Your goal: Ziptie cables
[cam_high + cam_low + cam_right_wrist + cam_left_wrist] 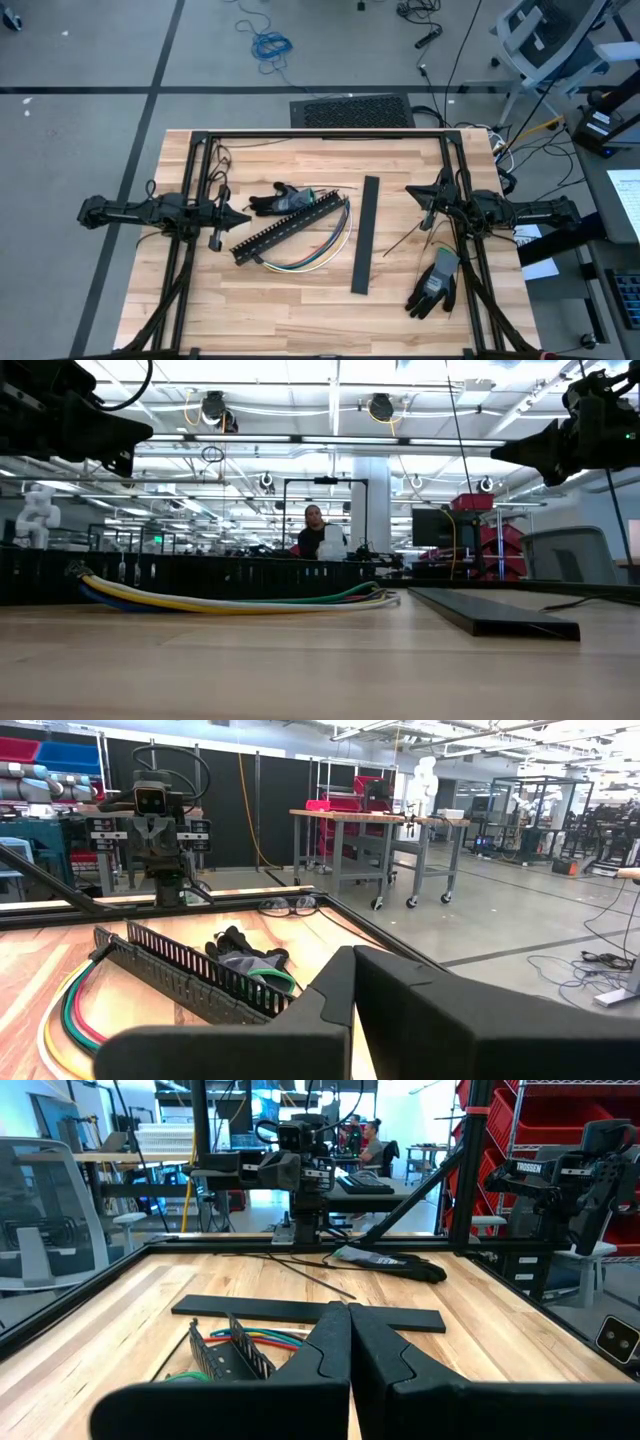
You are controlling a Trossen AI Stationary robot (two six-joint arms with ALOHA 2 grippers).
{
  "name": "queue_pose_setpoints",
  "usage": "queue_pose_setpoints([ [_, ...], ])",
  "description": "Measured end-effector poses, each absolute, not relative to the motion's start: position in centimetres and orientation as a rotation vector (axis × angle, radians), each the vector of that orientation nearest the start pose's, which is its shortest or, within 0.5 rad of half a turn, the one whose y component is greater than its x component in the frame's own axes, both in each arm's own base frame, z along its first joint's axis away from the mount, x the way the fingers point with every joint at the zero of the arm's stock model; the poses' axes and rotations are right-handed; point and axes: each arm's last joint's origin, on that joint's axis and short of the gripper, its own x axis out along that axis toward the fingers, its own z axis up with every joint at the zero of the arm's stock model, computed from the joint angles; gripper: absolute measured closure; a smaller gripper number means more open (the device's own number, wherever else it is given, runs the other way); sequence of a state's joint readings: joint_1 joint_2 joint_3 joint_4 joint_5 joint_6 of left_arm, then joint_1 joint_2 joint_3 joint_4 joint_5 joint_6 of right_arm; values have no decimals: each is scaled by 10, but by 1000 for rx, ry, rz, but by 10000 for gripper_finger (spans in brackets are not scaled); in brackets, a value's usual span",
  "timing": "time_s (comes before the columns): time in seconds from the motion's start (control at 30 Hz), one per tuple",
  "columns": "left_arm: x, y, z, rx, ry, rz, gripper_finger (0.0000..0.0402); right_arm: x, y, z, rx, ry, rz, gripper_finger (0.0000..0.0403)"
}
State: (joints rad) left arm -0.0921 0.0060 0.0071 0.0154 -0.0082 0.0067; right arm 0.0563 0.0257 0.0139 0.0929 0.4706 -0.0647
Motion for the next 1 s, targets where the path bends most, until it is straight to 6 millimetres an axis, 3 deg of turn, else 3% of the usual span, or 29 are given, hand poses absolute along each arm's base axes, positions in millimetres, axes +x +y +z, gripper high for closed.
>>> queue_pose_setpoints([
  [0.73,97,-9,171,4,-53,-84,401,96,-8,175,-43,-65,-416,403],
  [0.83,94,-8,188,-26,-133,-76,401,96,-8,175,-42,-66,-416,403],
  [1.0,96,-6,244,23,-181,18,401,96,-8,175,-43,-65,-417,403],
])
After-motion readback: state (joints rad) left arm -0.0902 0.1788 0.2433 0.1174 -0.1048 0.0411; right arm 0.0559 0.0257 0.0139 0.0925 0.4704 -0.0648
